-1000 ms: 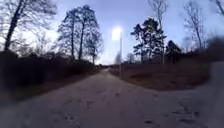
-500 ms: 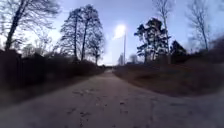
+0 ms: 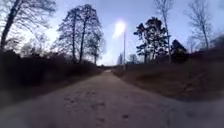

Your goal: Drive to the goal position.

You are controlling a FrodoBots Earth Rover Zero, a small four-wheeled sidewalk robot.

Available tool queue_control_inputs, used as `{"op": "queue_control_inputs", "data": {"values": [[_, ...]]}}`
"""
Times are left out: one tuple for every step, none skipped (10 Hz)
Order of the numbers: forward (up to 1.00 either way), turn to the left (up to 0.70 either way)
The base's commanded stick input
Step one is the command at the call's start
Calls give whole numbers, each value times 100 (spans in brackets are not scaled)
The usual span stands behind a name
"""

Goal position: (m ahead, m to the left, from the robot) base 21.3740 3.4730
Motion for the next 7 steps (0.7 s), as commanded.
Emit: {"op": "queue_control_inputs", "data": {"values": [[100, 0], [100, 0], [100, 0], [100, 0], [100, 0], [100, 0], [100, 0]]}}
